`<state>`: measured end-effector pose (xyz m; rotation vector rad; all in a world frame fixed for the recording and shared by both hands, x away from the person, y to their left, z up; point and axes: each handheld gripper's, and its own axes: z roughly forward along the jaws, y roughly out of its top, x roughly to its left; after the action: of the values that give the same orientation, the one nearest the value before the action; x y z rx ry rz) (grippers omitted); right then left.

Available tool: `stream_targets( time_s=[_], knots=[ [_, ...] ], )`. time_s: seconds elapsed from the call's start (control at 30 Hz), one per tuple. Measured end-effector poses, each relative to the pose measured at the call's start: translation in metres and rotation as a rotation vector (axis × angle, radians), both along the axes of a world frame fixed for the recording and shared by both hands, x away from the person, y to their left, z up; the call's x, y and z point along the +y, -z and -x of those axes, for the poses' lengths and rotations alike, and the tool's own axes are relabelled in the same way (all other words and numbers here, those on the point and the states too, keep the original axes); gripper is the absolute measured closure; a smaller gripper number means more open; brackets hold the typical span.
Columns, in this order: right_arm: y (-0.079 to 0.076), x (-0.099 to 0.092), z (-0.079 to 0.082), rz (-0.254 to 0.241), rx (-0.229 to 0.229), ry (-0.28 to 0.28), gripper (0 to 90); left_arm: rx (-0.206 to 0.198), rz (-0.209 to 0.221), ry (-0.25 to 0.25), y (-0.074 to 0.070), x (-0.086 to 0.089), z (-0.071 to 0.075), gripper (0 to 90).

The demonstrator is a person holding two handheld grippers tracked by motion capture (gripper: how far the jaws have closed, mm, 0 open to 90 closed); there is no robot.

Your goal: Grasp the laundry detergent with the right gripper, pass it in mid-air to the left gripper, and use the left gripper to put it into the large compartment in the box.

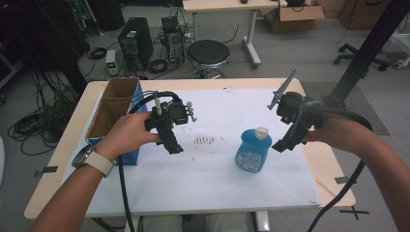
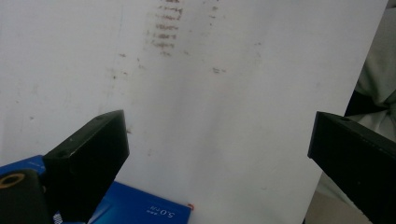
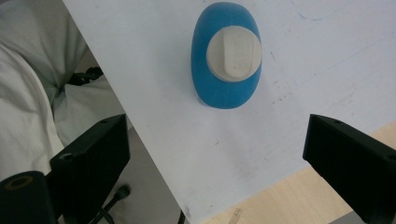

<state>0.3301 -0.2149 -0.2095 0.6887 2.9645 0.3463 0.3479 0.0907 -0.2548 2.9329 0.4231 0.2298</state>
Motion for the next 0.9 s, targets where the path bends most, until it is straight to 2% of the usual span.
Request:
stream_targets(
  time_s=[0.2,0.77,0.9],
  knots=[
    [0.009,-0.005,-0.002,-0.009,0.007,0.017,7.1,0.001,0.004,-0.001,0.0,0.0,0.0,5.7],
    [0.041,-0.021,-0.005,-0.074,0.008,0.069,7.4,-0.004,0.001,-0.003,0.0,0.002,0.002,5.7],
    [0.048,-0.025,-0.005,-0.11,-0.005,0.08,7.4,-0.003,-0.003,-0.004,0.001,0.001,0.002,5.7]
  ],
)
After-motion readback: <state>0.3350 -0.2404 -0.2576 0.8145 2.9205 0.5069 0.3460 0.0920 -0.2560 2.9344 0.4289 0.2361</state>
